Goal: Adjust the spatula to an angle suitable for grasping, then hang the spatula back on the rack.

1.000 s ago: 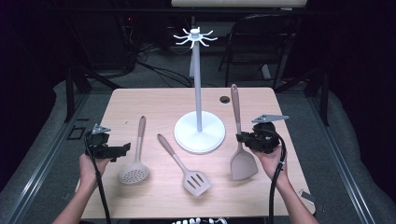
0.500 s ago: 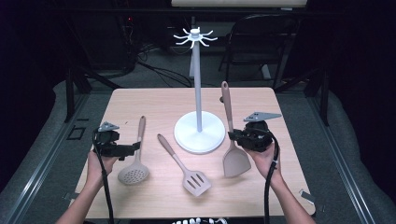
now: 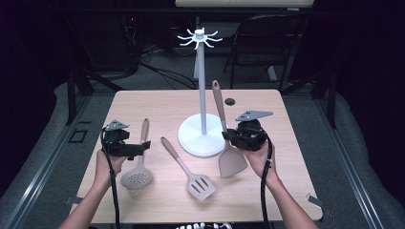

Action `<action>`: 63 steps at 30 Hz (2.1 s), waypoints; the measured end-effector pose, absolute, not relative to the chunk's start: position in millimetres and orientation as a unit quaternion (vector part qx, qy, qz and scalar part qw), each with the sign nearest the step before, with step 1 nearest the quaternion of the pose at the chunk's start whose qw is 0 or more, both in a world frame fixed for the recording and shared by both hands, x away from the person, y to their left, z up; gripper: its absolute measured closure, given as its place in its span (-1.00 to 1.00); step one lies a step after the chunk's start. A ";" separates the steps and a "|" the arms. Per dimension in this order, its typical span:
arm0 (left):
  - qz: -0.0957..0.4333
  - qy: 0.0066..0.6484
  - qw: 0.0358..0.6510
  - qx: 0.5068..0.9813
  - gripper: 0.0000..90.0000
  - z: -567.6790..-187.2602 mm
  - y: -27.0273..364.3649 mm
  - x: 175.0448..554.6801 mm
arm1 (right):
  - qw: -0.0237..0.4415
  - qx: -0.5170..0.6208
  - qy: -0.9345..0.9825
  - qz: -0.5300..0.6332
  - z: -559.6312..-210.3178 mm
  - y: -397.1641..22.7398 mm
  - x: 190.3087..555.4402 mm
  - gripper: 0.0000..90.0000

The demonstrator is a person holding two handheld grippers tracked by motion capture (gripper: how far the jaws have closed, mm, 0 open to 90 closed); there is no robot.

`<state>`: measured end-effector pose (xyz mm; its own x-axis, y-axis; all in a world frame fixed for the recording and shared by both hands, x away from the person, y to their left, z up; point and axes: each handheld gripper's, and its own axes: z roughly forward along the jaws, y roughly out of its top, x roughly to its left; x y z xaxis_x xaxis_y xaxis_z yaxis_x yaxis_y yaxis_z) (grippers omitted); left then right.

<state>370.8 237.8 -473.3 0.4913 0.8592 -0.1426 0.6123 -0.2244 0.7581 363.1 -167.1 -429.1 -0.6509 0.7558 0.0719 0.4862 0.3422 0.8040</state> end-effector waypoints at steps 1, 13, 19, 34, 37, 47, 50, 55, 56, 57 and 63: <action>0.156 0.478 0.397 0.768 -0.92 -472.5 236.4 371.5 | 0.157 0.385 0.805 0.423 -428.8 -165.5 363.4 0.75; 0.144 0.462 0.420 0.768 -0.91 -464.6 214.3 380.1 | 0.159 0.377 0.809 0.422 -423.3 -155.2 367.6 0.75; 0.141 0.445 0.429 0.774 -0.91 -459.1 199.6 383.7 | 0.160 0.370 0.811 0.423 -422.5 -148.9 367.6 0.75; 0.125 0.411 0.455 0.780 -0.90 -446.8 165.3 383.8 | 0.159 0.365 0.813 0.425 -425.9 -145.7 362.8 0.75; 0.119 0.403 0.463 0.780 -0.90 -442.4 158.8 383.4 | 0.163 0.364 0.814 0.423 -425.9 -145.4 362.5 0.75; 0.109 0.383 0.493 0.774 -0.88 -426.0 141.2 383.9 | 0.166 0.363 0.814 0.423 -427.1 -144.6 362.3 0.75; 0.100 0.374 0.506 0.771 -0.87 -420.2 132.7 385.1 | 0.166 0.359 0.816 0.421 -427.4 -142.9 362.4 0.75; 0.094 0.357 0.511 0.776 -0.82 -413.6 116.0 385.4 | 0.166 0.357 0.817 0.422 -427.6 -141.3 360.6 0.75; 0.089 0.355 0.515 0.775 -0.81 -412.9 112.3 385.7 | 0.165 0.356 0.817 0.423 -427.4 -141.2 360.4 0.75; 0.085 0.352 0.516 0.776 -0.80 -412.2 108.8 386.0 | 0.165 0.356 0.817 0.423 -427.3 -140.9 360.1 0.75; 0.068 0.334 0.528 0.778 -0.67 -410.1 88.4 387.3 | 0.166 0.352 0.818 0.423 -427.3 -138.5 359.0 0.75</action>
